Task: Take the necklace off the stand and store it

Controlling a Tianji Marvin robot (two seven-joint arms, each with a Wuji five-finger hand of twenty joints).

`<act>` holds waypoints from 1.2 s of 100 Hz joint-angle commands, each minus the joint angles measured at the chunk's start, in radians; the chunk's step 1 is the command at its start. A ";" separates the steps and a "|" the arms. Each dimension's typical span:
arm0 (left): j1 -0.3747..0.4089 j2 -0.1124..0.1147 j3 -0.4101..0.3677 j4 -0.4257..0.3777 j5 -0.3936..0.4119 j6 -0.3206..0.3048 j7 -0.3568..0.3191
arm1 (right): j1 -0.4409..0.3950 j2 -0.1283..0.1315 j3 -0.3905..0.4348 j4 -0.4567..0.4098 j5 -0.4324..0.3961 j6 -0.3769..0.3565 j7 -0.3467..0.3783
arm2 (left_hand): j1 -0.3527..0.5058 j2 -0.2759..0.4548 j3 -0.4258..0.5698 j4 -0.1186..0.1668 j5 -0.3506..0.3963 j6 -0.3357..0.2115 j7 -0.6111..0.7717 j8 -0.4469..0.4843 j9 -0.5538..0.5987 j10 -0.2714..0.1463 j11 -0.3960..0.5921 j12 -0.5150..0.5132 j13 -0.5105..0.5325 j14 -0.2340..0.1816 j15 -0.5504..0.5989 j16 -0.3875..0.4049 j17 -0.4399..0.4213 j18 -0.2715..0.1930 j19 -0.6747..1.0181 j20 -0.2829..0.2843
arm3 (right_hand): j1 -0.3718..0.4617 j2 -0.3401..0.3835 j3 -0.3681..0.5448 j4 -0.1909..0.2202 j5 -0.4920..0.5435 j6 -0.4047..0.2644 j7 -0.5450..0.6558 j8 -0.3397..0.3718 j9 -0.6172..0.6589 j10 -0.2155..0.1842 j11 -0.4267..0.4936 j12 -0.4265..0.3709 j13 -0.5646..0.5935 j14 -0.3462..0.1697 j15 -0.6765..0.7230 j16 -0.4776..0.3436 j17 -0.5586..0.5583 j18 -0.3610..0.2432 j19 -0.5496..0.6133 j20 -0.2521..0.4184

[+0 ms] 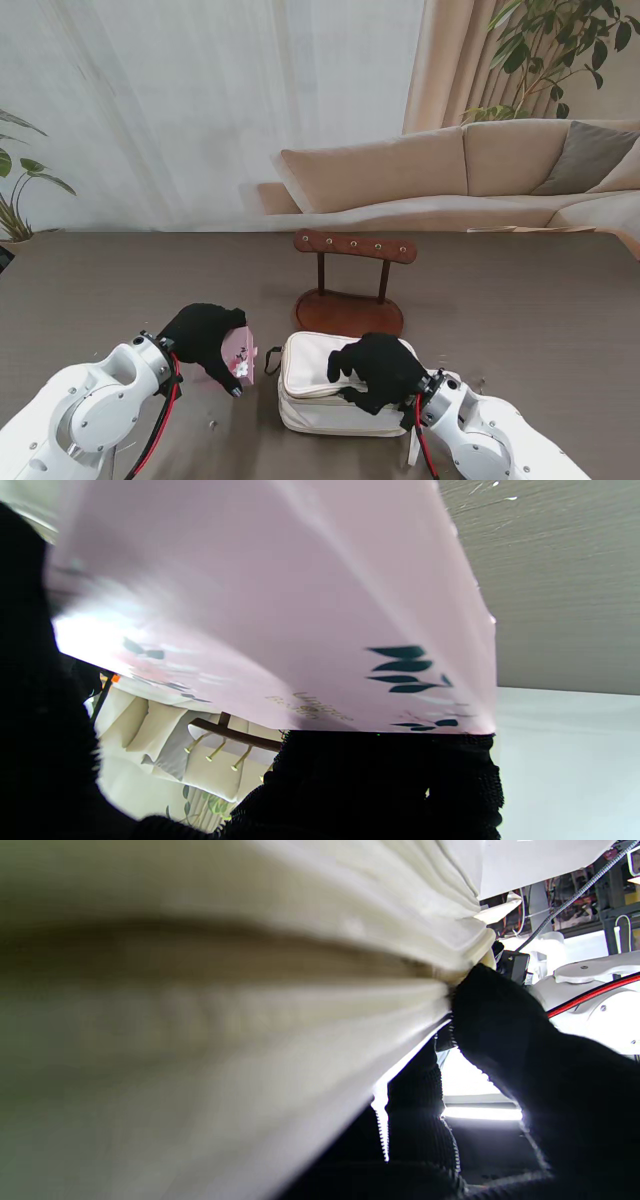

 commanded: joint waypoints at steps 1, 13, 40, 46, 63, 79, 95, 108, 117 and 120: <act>0.002 0.000 -0.004 -0.008 0.001 -0.001 -0.019 | 0.002 0.001 -0.005 -0.014 -0.013 0.010 0.006 | 0.454 0.186 0.627 0.011 0.073 -0.174 0.644 0.093 0.111 -0.140 0.137 0.051 0.062 0.012 0.138 0.036 -0.006 -0.036 0.009 0.005 | 0.029 0.033 0.061 0.025 0.011 -0.022 0.024 -0.022 0.024 -0.021 0.015 -0.014 0.017 -0.006 -0.012 -0.016 -0.111 0.014 0.003 0.009; 0.006 -0.001 -0.008 -0.010 0.002 -0.002 -0.018 | 0.008 0.003 -0.007 -0.015 -0.020 0.020 0.010 | 0.455 0.185 0.627 0.011 0.074 -0.173 0.645 0.093 0.111 -0.140 0.137 0.050 0.062 0.012 0.138 0.036 -0.006 -0.036 0.010 0.005 | 0.055 0.041 0.059 0.013 0.018 -0.019 0.028 -0.027 0.034 -0.021 0.009 -0.012 0.024 -0.007 -0.015 -0.017 -0.107 0.015 0.006 0.006; 0.015 -0.001 -0.015 -0.017 0.004 -0.001 -0.020 | 0.013 0.023 0.004 -0.009 -0.112 0.004 -0.014 | 0.455 0.185 0.626 0.011 0.074 -0.173 0.645 0.094 0.111 -0.140 0.137 0.050 0.061 0.012 0.138 0.035 -0.006 -0.035 0.010 0.005 | -0.015 -0.001 0.041 0.060 -0.043 0.016 -0.070 -0.038 -0.053 -0.023 -0.034 -0.051 -0.031 -0.009 -0.059 -0.027 -0.146 0.011 -0.015 -0.003; 0.016 -0.001 -0.016 -0.018 0.004 -0.002 -0.020 | 0.013 0.028 0.005 -0.004 -0.136 0.007 -0.029 | 0.455 0.185 0.627 0.011 0.073 -0.174 0.644 0.094 0.112 -0.140 0.137 0.050 0.062 0.012 0.138 0.035 -0.006 -0.035 0.009 0.005 | -0.020 -0.010 0.049 0.086 -0.051 0.032 -0.110 -0.015 -0.074 -0.023 -0.029 -0.062 -0.044 -0.008 -0.064 -0.028 -0.154 0.009 -0.019 -0.002; 0.017 -0.001 -0.016 -0.018 0.003 -0.003 -0.020 | 0.020 0.040 0.002 0.004 -0.189 0.025 -0.059 | 0.455 0.185 0.627 0.011 0.074 -0.174 0.644 0.094 0.111 -0.140 0.137 0.050 0.063 0.012 0.138 0.034 -0.005 -0.037 0.010 0.005 | 0.024 -0.042 0.078 0.098 -0.052 0.049 -0.129 0.004 -0.100 -0.023 -0.017 -0.063 -0.059 -0.015 -0.063 -0.031 -0.161 0.004 -0.023 -0.002; 0.015 -0.001 -0.014 -0.016 0.002 -0.006 -0.018 | 0.031 0.042 -0.014 0.012 -0.211 0.068 -0.094 | 0.454 0.185 0.628 0.011 0.073 -0.174 0.644 0.094 0.112 -0.140 0.137 0.050 0.064 0.012 0.138 0.033 -0.004 -0.037 0.010 0.005 | 0.111 -0.083 0.118 0.039 -0.005 0.034 -0.013 -0.063 -0.010 -0.032 -0.034 -0.042 -0.002 -0.033 -0.033 -0.031 -0.113 -0.001 0.003 -0.006; 0.016 -0.001 -0.016 -0.017 0.004 -0.010 -0.017 | 0.040 0.035 -0.025 0.021 -0.189 0.090 -0.097 | 0.454 0.183 0.628 0.011 0.075 -0.175 0.645 0.094 0.113 -0.139 0.138 0.050 0.064 0.011 0.139 0.033 -0.005 -0.036 0.009 0.005 | 0.208 -0.051 0.125 -0.011 0.130 0.002 0.070 -0.071 0.145 -0.038 -0.011 -0.018 0.112 -0.043 0.046 -0.001 -0.030 -0.005 0.053 -0.007; 0.018 -0.001 -0.017 -0.024 0.006 -0.014 -0.016 | 0.045 0.029 -0.026 0.016 -0.162 0.095 -0.081 | 0.454 0.184 0.629 0.011 0.074 -0.175 0.644 0.094 0.112 -0.140 0.137 0.050 0.064 0.012 0.139 0.033 -0.005 -0.036 0.010 0.005 | 0.239 -0.056 0.147 -0.024 0.170 0.000 0.104 -0.025 0.213 -0.031 0.040 0.026 0.121 -0.051 0.244 0.075 0.045 -0.010 0.102 -0.005; 0.017 -0.001 -0.016 -0.028 0.007 -0.017 -0.015 | 0.047 0.020 -0.020 0.005 -0.122 0.097 -0.048 | 0.453 0.184 0.628 0.011 0.073 -0.175 0.644 0.094 0.111 -0.139 0.137 0.050 0.064 0.011 0.139 0.033 -0.005 -0.035 0.010 0.005 | 0.250 -0.066 0.160 -0.029 0.182 0.001 0.122 0.002 0.240 -0.022 0.065 0.050 0.122 -0.055 0.343 0.096 0.081 -0.009 0.121 -0.001; 0.017 -0.001 -0.016 -0.030 0.007 -0.018 -0.014 | 0.047 0.017 -0.018 -0.001 -0.105 0.098 -0.032 | 0.454 0.184 0.629 0.011 0.074 -0.174 0.644 0.094 0.112 -0.139 0.138 0.051 0.064 0.011 0.139 0.033 -0.005 -0.035 0.010 0.005 | 0.254 -0.068 0.163 -0.030 0.184 0.004 0.126 0.012 0.245 -0.019 0.073 0.060 0.121 -0.054 0.373 0.100 0.090 -0.008 0.126 0.002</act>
